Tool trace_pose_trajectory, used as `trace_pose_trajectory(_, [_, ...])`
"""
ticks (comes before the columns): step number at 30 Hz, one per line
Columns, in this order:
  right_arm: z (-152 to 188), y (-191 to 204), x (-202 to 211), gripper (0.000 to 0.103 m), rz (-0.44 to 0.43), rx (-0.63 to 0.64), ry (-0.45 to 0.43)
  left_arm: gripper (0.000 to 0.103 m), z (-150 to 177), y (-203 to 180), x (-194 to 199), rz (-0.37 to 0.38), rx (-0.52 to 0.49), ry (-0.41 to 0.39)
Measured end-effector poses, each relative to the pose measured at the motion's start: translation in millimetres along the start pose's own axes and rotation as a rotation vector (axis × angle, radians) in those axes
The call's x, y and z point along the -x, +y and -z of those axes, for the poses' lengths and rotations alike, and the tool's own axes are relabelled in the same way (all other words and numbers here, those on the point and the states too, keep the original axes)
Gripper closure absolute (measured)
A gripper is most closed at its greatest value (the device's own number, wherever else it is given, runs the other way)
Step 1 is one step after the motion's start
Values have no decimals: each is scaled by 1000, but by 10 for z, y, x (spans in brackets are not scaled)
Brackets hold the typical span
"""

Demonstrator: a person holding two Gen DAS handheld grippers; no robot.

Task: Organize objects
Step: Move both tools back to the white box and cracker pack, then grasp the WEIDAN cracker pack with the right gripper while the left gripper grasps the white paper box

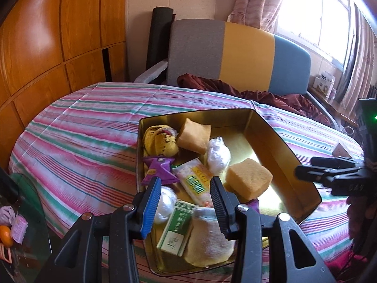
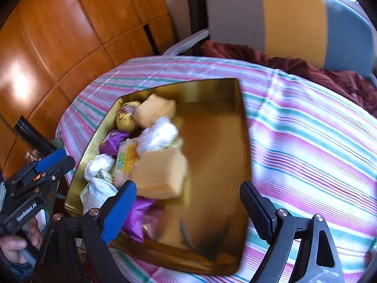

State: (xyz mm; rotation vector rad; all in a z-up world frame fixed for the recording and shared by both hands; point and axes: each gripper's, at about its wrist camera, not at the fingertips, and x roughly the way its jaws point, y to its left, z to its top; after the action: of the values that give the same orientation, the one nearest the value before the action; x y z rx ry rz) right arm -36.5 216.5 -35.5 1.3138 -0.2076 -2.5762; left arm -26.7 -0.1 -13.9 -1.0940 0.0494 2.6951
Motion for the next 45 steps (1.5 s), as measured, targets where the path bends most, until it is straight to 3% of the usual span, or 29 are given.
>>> trace_pose_trajectory(13, [414, -1508, 880, 9, 259, -253, -43, 59, -120, -514, -22, 70, -111, 2])
trace_pose_trajectory(18, [564, -2130, 1279, 1, 341, -375, -39, 59, -167, -809, -48, 128, -167, 7])
trace_pose_trajectory(26, [738, -2737, 1493, 0, 440, -299, 120, 59, -133, -1255, -130, 198, -246, 45])
trace_pose_trajectory(32, [892, -2877, 1221, 0, 476, -176, 297, 59, -97, -1543, -166, 244, -295, 72])
trace_pose_trajectory(38, [1003, -3132, 954, 0, 486, -181, 386, 59, -113, -1878, -187, 289, -343, 84])
trace_pose_trajectory(40, [1074, -3207, 876, 0, 452, -206, 408, 59, -124, -1989, -213, 306, -353, 95])
trace_pose_trajectory(42, [1143, -3257, 873, 5, 431, -235, 392, 59, -124, -2109, -237, 317, -372, 101])
trace_pose_trajectory(43, [1152, -3274, 917, 12, 399, -254, 367, 59, -125, -2158, -256, 320, -380, 104])
trace_pose_trajectory(45, [1137, -3310, 1056, 56, 421, -277, 311, 59, -120, -2261, -297, 331, -391, 119])
